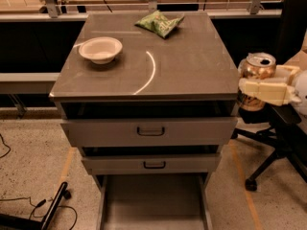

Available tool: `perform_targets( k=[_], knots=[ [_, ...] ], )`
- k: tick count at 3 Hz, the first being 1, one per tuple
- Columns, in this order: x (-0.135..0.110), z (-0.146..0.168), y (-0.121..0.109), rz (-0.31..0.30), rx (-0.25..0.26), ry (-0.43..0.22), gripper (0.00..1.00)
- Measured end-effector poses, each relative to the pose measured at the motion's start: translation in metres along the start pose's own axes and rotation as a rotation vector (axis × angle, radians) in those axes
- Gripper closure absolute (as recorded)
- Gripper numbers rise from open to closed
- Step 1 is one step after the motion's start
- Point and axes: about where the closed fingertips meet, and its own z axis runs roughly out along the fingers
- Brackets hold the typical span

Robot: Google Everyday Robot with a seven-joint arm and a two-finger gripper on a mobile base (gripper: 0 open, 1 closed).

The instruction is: Place orange can into bottom drawer

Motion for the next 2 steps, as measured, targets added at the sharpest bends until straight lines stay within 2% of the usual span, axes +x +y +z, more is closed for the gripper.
perform_targets(
  k=[1, 2],
  knots=[
    [0.030, -0.013, 0.010, 0.022, -0.055, 0.027, 1.00],
    [0.043, -0.017, 0.018, 0.001, -0.067, 0.087, 1.00]
  ],
)
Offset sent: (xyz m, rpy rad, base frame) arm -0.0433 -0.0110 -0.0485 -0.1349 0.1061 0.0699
